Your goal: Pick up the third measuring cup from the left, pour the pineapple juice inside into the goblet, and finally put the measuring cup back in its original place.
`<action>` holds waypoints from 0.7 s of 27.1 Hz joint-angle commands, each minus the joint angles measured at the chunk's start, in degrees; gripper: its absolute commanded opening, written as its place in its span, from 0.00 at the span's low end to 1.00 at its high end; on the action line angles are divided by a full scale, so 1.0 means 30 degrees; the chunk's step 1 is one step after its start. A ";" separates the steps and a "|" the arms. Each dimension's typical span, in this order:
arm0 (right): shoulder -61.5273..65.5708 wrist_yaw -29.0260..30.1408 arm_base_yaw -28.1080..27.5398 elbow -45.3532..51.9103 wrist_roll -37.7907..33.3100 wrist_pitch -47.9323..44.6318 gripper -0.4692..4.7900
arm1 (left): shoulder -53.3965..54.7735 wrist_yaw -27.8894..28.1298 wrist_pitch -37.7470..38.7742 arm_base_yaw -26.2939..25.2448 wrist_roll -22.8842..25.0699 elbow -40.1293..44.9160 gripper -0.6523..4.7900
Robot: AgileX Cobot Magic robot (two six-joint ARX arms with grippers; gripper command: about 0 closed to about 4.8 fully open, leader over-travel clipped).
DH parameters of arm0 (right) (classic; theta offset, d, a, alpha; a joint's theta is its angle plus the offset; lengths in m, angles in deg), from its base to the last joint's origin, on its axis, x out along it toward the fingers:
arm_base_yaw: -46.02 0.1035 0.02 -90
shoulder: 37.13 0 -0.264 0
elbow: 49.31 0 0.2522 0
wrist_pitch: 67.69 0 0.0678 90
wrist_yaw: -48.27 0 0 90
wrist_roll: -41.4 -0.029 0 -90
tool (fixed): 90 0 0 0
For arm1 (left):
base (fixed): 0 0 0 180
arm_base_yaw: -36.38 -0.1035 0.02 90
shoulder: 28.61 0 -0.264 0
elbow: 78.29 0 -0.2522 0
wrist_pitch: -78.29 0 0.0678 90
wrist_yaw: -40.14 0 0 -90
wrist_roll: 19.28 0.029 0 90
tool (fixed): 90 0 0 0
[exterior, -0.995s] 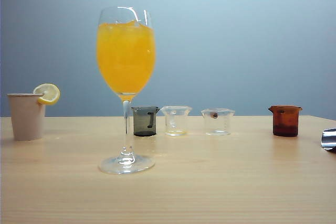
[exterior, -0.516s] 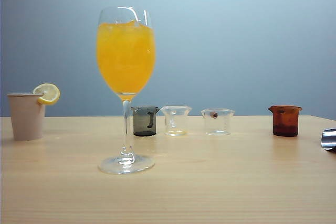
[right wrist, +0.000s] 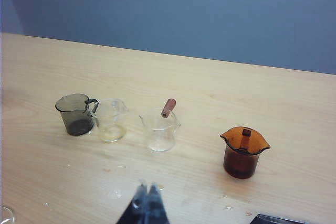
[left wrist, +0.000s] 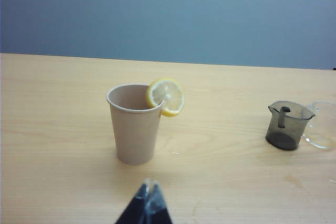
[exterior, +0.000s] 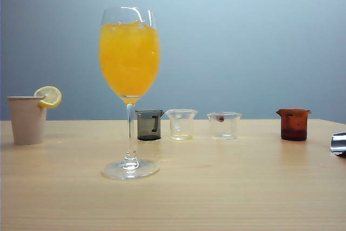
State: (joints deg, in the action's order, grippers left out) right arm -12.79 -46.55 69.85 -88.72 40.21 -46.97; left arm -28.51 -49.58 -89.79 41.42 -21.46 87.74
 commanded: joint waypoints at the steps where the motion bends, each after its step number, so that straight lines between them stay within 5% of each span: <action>1: -0.0051 -0.0066 0.0000 -0.0066 0.0029 -0.0189 0.09 | 0.0015 -0.0029 -0.0124 0.0007 0.0073 -0.0066 0.14; 10: -0.0044 -0.0117 0.0000 -0.0066 0.0036 -0.0401 0.09 | 0.0015 -0.0022 -0.0117 0.0007 0.0073 -0.0066 0.14; 15: -0.1013 -0.2863 -0.0415 0.0794 0.0029 -0.0517 0.09 | 0.0015 -0.0029 -0.0117 0.0007 0.0073 -0.0066 0.14; 19: -0.3169 -0.2776 -0.1545 0.2375 0.0029 -0.0568 0.09 | 0.0015 -0.0029 -0.0117 0.0007 0.0073 -0.0066 0.14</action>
State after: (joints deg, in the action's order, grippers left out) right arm -20.34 -54.77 66.16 -82.78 40.25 -47.69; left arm -28.51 -49.60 -89.77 41.42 -21.46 87.74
